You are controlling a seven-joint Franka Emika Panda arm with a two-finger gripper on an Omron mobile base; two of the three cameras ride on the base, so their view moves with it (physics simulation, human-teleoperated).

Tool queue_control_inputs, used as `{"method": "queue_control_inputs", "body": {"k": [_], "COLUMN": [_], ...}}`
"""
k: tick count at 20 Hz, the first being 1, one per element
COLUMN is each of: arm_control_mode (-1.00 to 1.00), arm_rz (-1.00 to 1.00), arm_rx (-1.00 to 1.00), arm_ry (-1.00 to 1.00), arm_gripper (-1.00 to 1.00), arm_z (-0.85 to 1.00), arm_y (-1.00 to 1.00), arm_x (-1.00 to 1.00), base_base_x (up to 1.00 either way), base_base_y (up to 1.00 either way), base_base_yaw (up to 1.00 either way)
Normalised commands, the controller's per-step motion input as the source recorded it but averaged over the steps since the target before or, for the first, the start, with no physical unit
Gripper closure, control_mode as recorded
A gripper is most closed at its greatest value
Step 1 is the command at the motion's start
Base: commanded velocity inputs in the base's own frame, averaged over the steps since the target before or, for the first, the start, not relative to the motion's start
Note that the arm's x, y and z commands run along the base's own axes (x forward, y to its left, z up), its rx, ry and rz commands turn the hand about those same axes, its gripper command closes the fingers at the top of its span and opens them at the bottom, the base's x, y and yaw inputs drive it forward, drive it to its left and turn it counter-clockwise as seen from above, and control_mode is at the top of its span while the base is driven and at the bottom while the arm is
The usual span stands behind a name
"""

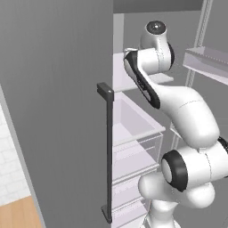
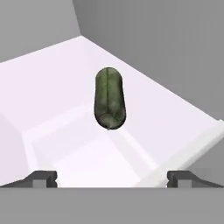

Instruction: Place one cucumber and one steak in each tupperware on the nearby counter, to pack two identical lunches.

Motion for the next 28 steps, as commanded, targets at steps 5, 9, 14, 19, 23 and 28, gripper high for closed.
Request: {"method": "queue_control_inputs", "body": {"k": [5, 9, 14, 19, 23, 28], "arm_control_mode": [-1.0, -1.0, -1.0, -1.0, -1.0, -1.0], "arm_rz": [0.06, 0.06, 0.0, 0.0, -0.01, 0.0], "arm_rx": [-0.01, -0.08, -0.07, 0.0, 0.0, 0.0], "arm_ry": [0.07, 0.1, 0.06, 0.0, 0.0, -0.01], "arm_gripper": [-1.0, -1.0, -1.0, -1.0, -1.0, 1.0], "arm_z": [-0.12, -0.4, -0.35, -0.15, -0.26, -0.74], "arm_y": [-0.18, -0.25, 0.01, 0.02, -0.06, -0.62], "arm_x": [0.87, 0.36, 0.5, 0.29, 0.06, -0.13], "base_base_x": [0.0, 0.0, 0.0, 0.0, 0.0, 0.0], "base_base_y": [0.0, 0.0, 0.0, 0.0, 0.0, 0.0], "base_base_yaw": [0.0, 0.0, 0.0, 0.0, 0.0, 0.0]}}
